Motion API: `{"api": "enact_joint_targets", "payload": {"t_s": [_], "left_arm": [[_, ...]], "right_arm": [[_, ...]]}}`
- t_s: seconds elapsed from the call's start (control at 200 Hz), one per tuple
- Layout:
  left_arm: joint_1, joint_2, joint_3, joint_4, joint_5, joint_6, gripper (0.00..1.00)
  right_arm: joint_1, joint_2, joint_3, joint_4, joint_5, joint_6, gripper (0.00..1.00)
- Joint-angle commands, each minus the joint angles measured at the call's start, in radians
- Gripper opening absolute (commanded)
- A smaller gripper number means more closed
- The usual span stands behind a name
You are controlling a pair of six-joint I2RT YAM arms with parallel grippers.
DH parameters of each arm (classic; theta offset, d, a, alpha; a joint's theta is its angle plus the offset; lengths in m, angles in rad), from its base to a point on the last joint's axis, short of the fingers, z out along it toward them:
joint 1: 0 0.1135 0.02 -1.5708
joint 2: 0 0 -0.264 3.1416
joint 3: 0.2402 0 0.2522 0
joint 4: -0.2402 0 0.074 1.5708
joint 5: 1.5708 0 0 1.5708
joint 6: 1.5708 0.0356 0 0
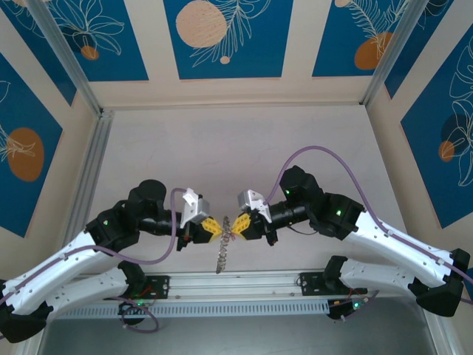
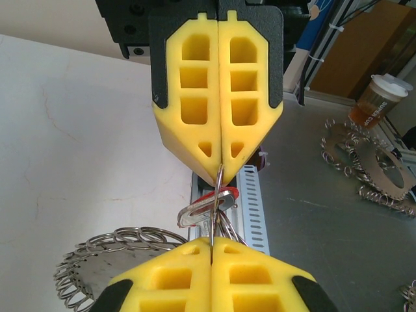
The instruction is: Put the keys on the keyring
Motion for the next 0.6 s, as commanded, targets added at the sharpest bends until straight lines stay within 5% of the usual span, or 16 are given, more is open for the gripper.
{"api": "enact_joint_targets", "payload": {"t_s": [0.0,0.595], "left_arm": [[-0.017,-0.002,0.022,0.034,0.018,0.013,0.00],[-0.017,-0.001,0.021,0.036,0.018,0.012,0.00]], "right_arm": [[0.000,0.001,-0.014,0.015,-0.021,-0.017,0.00],[0.025,0.031,0.013,-0.004,0.011,-0.041,0.00]]}}
